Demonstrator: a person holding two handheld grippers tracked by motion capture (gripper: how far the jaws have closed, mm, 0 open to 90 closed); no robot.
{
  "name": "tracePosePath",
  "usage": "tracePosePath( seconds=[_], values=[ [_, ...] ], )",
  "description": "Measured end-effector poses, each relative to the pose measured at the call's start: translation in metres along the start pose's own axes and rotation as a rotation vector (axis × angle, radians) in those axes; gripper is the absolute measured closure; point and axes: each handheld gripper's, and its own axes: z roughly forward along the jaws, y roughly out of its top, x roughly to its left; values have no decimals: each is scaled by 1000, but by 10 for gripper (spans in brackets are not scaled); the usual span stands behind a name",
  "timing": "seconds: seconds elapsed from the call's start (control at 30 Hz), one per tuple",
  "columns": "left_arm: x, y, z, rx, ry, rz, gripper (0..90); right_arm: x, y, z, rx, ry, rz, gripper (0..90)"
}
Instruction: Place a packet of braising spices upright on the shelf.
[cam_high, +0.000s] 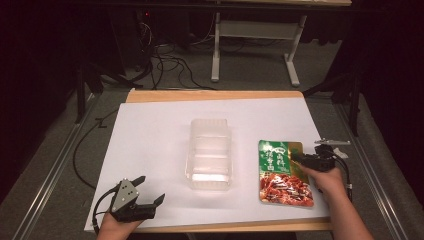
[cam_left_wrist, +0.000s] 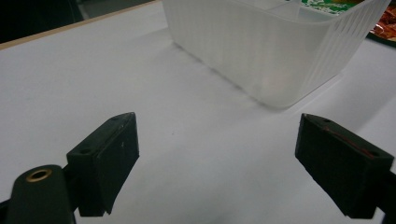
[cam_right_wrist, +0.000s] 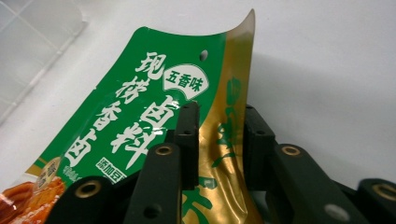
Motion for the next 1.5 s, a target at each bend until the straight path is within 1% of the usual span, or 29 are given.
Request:
tracePosePath(
  seconds=[0.03, 0.1, 0.13, 0.2, 0.3, 0.4, 0.47, 0.57, 0.67, 0.77, 0.97, 1.0, 1.03, 1.13, 1.3, 1.43, 1.47, 1.5],
  values=[
    [0, 0, 0, 0, 0, 1, 142, 0, 0, 0, 0, 0, 0, 766],
    [0, 0, 0, 0, 0, 1, 142, 1, 0, 0, 0, -18, -1, 821],
    [0, 0, 0, 0, 1, 1, 142, 2, 0, 0, 0, -31, -8, 856],
    [0, 0, 0, -1, 1, 1, 143, 3, 0, 0, -2, -43, -24, 898],
    [0, 0, -1, -2, 2, 2, 143, 4, 0, -1, -9, -42, -31, 900],
    [0, 0, -1, -5, 5, 2, 144, 3, 0, -2, -20, -31, -30, 900],
    [0, 1, -1, -4, 6, 3, 144, 4, 0, -4, -29, -28, -38, 900],
    [1, 1, -1, -5, 6, 3, 144, 6, 0, -8, -33, -29, -28, 900],
    [0, 1, -1, -7, 5, 3, 144, 8, 1, -14, -54, -28, -27, 900],
    [0, 1, 0, -11, 6, 5, 144, 12, 0, -22, -79, -22, -45, 900],
    [0, 3, 0, -18, 4, 5, 144, 19, -1, -40, -130, -20, -63, 900],
    [0, 3, 0, -19, 3, 6, 144, 23, -1, -46, -153, -20, -74, 900],
    [0, 3, 0, -19, 3, 6, 144, 23, -1, -46, -153, -20, -74, 900],
    [0, 4, 1, -23, 3, 6, 144, 30, 1, -55, -193, -13, -83, 900],
    [0, 4, 1, -28, 2, 8, 144, 43, 5, -67, -247, -10, -123, 900],
    [0, 5, 0, -34, 5, 8, 145, 54, 9, -75, -296, -5, -146, 900],
    [0, 5, 0, -36, 7, 8, 144, 57, 10, -78, -310, -7, -154, 900],
    [1, 5, 0, -38, 8, 7, 145, 62, 12, -83, -339, -9, -168, 900]
  ],
)
